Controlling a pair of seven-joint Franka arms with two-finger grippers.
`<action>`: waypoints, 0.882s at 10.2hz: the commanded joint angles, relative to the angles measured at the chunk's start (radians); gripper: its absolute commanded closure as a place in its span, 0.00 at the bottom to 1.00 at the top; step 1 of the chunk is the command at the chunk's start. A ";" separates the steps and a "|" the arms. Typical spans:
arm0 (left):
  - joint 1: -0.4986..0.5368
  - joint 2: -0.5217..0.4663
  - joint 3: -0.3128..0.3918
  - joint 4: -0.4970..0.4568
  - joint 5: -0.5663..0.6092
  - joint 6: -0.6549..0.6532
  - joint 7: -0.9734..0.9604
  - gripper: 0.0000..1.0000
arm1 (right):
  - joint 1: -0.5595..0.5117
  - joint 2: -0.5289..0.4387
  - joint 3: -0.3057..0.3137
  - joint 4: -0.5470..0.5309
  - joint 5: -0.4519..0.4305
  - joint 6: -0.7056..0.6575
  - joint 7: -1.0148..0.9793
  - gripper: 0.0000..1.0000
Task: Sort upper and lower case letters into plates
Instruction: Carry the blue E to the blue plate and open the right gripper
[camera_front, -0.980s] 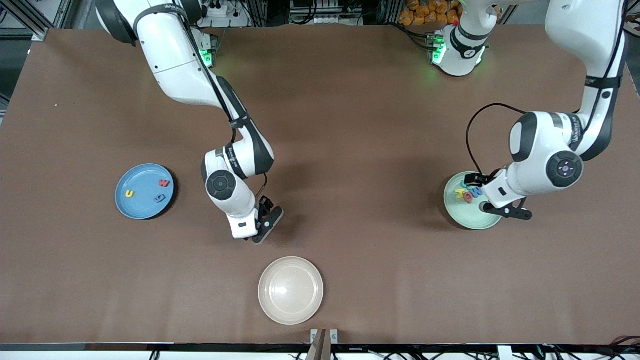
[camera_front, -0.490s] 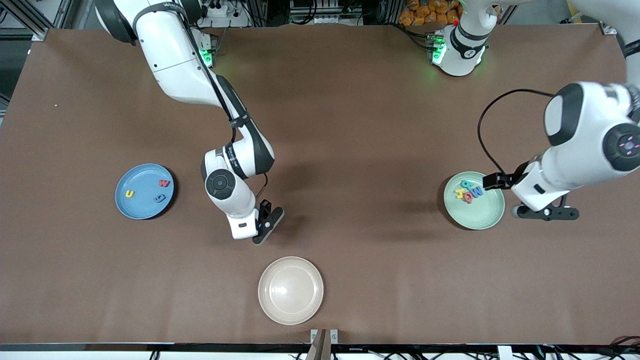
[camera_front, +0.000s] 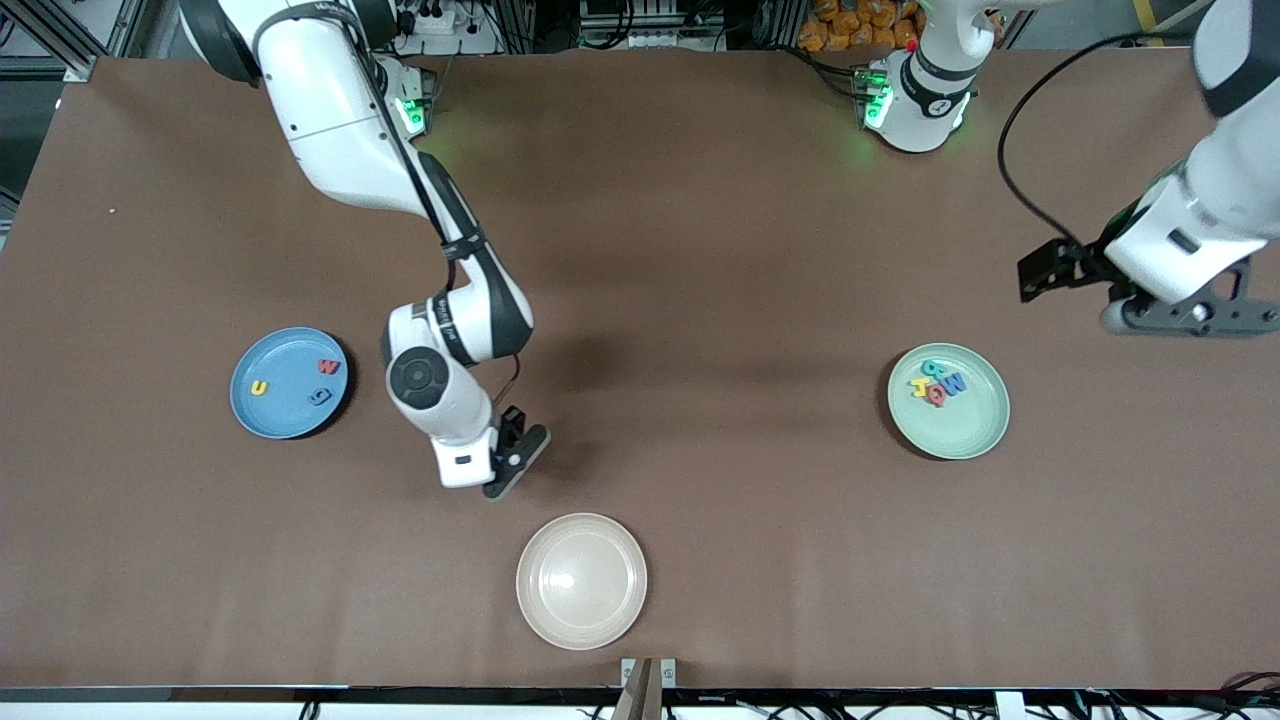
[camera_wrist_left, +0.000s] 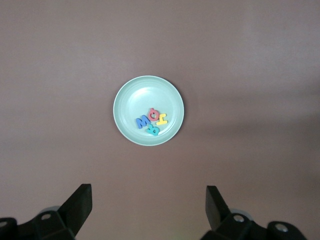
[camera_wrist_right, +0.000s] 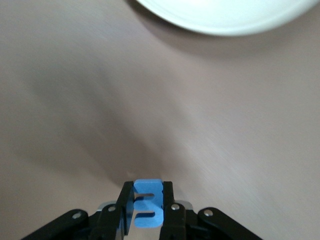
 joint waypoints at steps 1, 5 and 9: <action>0.010 0.013 -0.036 0.063 0.016 -0.048 0.006 0.00 | -0.034 -0.107 -0.095 -0.024 0.014 -0.214 -0.018 1.00; 0.010 0.013 -0.033 0.066 0.016 -0.048 0.026 0.00 | -0.034 -0.261 -0.233 -0.222 0.008 -0.260 -0.022 1.00; 0.042 0.011 -0.029 0.065 -0.039 -0.050 0.031 0.00 | -0.039 -0.315 -0.382 -0.384 0.008 -0.215 -0.104 1.00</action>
